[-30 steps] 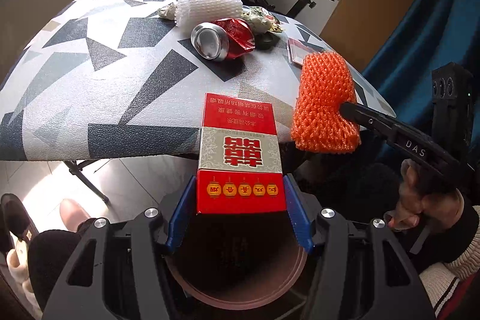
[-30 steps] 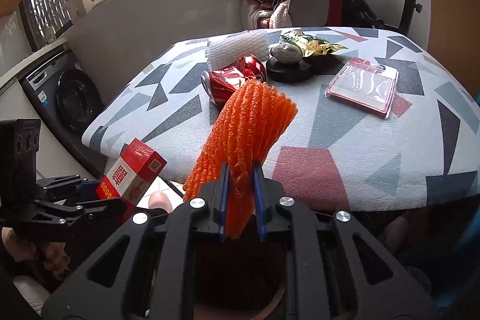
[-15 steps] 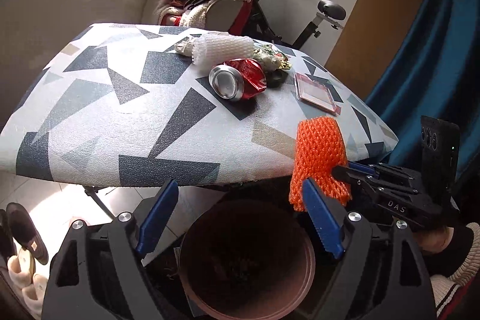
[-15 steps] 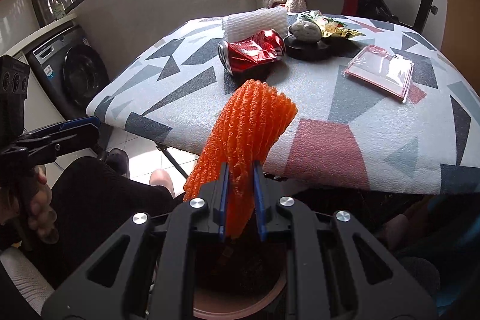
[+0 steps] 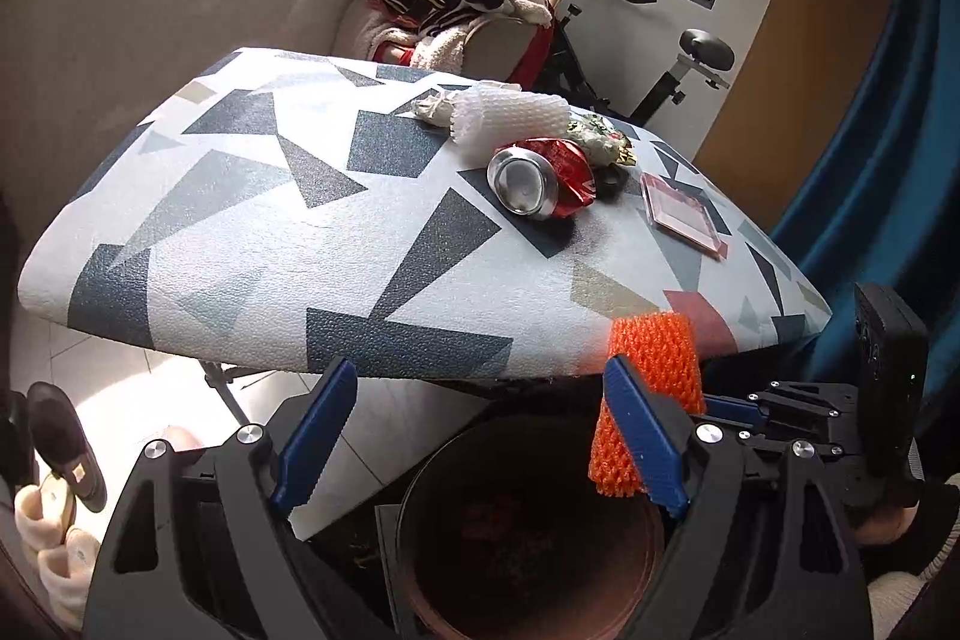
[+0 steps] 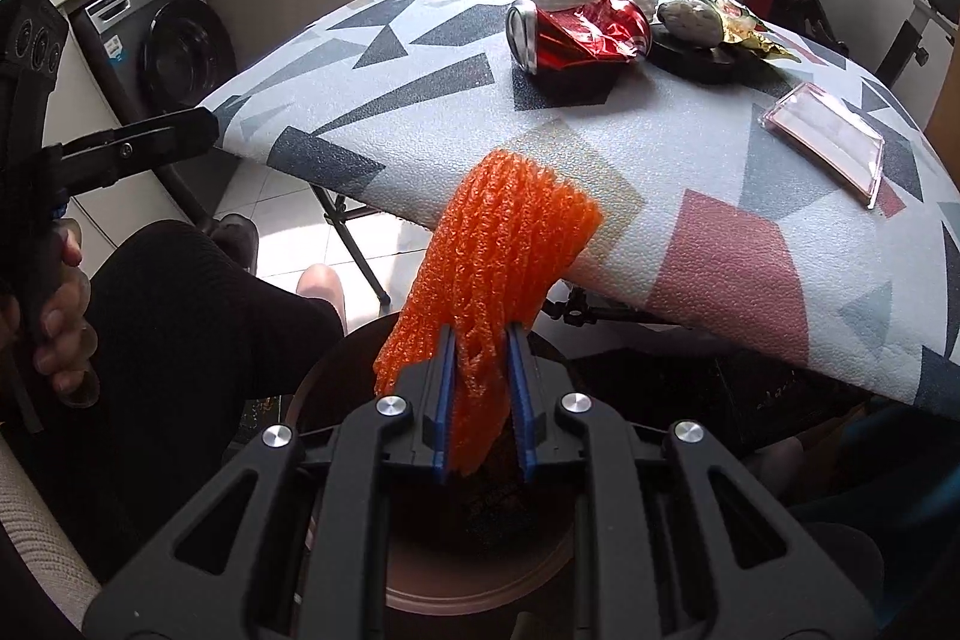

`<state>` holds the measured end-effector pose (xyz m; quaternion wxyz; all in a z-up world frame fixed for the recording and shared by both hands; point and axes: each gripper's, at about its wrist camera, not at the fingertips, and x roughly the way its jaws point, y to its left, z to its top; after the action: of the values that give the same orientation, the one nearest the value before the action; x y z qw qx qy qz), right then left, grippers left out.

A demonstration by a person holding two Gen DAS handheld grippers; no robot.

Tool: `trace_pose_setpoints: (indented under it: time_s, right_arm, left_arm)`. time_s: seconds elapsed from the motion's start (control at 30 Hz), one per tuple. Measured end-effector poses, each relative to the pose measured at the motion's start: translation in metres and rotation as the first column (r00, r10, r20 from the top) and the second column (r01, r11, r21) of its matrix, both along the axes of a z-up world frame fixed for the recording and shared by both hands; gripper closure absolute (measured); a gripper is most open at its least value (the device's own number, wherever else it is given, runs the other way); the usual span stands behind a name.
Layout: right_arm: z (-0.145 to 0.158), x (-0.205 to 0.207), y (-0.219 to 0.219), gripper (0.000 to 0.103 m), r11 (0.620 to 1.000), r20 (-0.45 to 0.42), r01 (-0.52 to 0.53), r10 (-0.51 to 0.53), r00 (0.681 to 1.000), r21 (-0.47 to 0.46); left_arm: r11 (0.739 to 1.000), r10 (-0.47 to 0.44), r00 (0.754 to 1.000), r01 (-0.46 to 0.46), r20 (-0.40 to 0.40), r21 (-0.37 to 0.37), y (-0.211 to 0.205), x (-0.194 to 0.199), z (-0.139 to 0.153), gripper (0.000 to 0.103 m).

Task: Collect trash
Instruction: 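Open the left gripper over the bin while the right gripper releases the orange net, then move the left gripper to the crushed red soda can and grasp it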

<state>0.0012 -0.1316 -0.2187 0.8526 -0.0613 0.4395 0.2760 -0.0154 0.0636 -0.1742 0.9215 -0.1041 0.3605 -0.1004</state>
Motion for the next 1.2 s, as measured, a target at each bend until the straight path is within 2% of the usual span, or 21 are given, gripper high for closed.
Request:
trace_pose_setpoints:
  time_s: [0.2, 0.27, 0.33, 0.37, 0.43, 0.47, 0.77, 1.2]
  right_arm:
    - [-0.003, 0.002, -0.001, 0.074, 1.0, -0.016, 0.01, -0.011, 1.0, -0.012]
    - [-0.003, 0.002, 0.0, 0.06, 1.0, -0.014, 0.011, -0.011, 1.0, -0.023]
    - [-0.003, 0.002, 0.001, 0.038, 1.0, -0.012, 0.013, -0.013, 1.0, -0.029]
    - [-0.003, 0.002, 0.001, 0.034, 0.999, -0.01, 0.017, -0.018, 1.0, -0.032]
    - [-0.003, 0.004, 0.0, 0.013, 0.998, -0.004, 0.037, -0.037, 0.999, -0.042]
    - [-0.003, 0.004, -0.002, 0.009, 0.998, 0.005, 0.053, -0.052, 0.999, -0.045]
    - [-0.004, 0.014, -0.017, 0.006, 0.985, 0.015, 0.17, -0.17, 0.985, -0.022]
    - [-0.005, 0.017, -0.02, 0.006, 0.977, 0.024, 0.212, -0.212, 0.977, -0.004]
  left_arm:
    - [1.0, 0.008, 1.0, -0.008, -0.02, -0.007, 0.001, 0.003, -0.005, 0.021]
    - [1.0, 0.014, 1.0, -0.014, -0.023, -0.01, 0.002, 0.003, -0.005, 0.021]
    - [1.0, 0.018, 0.999, -0.019, -0.026, -0.013, 0.002, 0.004, -0.006, 0.021]
    - [1.0, 0.02, 0.999, -0.02, -0.027, -0.013, 0.002, 0.004, -0.006, 0.021]
    - [1.0, 0.021, 0.999, -0.022, -0.028, -0.012, 0.002, 0.004, -0.006, 0.021]
    - [1.0, 0.02, 0.999, -0.021, -0.029, -0.011, 0.002, 0.004, -0.006, 0.021]
    - [1.0, 0.013, 0.999, -0.013, -0.035, 0.0, 0.0, 0.005, -0.007, 0.021]
    - [1.0, 0.021, 0.999, -0.021, -0.046, -0.007, 0.002, 0.005, -0.01, 0.021]
